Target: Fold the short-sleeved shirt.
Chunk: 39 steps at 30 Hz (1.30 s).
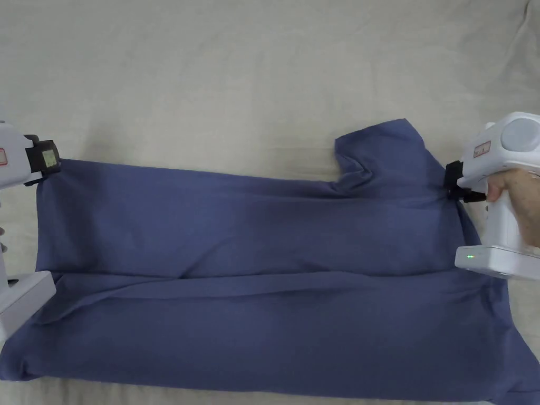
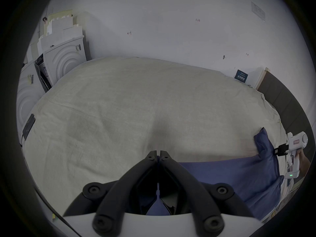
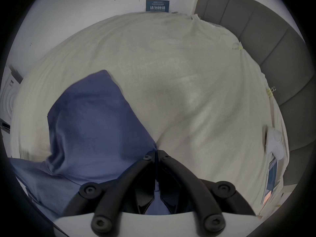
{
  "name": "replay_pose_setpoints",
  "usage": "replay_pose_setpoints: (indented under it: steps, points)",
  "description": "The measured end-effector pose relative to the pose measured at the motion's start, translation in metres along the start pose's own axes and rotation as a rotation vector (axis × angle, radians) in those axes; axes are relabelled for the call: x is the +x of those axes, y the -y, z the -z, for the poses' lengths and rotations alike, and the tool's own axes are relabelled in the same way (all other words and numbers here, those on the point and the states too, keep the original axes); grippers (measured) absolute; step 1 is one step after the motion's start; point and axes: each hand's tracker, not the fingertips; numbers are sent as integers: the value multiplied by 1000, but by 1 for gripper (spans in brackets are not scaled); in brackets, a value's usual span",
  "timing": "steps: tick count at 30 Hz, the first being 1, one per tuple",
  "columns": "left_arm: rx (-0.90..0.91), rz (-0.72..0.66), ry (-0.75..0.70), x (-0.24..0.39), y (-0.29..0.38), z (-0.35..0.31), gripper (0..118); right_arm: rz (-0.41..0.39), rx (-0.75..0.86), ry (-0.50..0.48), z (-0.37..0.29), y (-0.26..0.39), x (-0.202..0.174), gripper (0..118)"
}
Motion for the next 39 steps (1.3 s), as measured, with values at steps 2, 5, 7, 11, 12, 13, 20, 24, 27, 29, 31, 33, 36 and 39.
replay_pose_setpoints:
  steps: [2, 5, 7, 11, 12, 13, 20, 24, 27, 29, 31, 33, 36, 39]
  points:
    - [-4, -5, 4, 0, 0, 0, 0, -2, 13, -11, -10, 0, 3, 0]
    - [-4, -25, 11, -5, -3, -7, 0, 13, 58, -44, -33, 4, 10, 0]
    - [0, -30, 10, -7, -5, -13, 0, 2, 112, -81, -56, 7, 14, 0]
    - [20, -41, 14, -14, -3, -37, 0, -33, 211, -118, -108, 18, 22, 0]
    - [26, -41, 14, -14, -2, -47, 0, -40, 233, -127, -122, 23, 25, 0]
    - [33, -42, 17, -17, 0, -54, 0, -44, 255, -132, -136, 29, 27, 0]
    - [81, -57, 46, -31, 20, -107, 0, -51, 355, -158, -205, 85, 52, 0]
    - [73, -11, 57, -37, 46, -124, 0, -79, 360, -148, -214, 130, 62, 0]
    - [38, 29, 44, -39, 74, -128, 0, -92, 334, -133, -208, 163, 68, 0]
    - [3, 39, 38, -40, 94, -128, 0, -91, 316, -123, -201, 186, 72, 0]
    - [-39, 49, 30, -42, 115, -123, 0, -86, 283, -102, -189, 208, 74, 0]
    - [-95, 51, 18, -46, 134, -114, 0, -62, 241, -86, -174, 228, 78, 0]
    - [-167, 60, -16, -49, 160, -98, 0, -1, 155, -94, -150, 253, 85, 0]
    - [-226, 70, -51, -51, 182, -86, 0, 31, 94, -87, -128, 274, 88, 0]
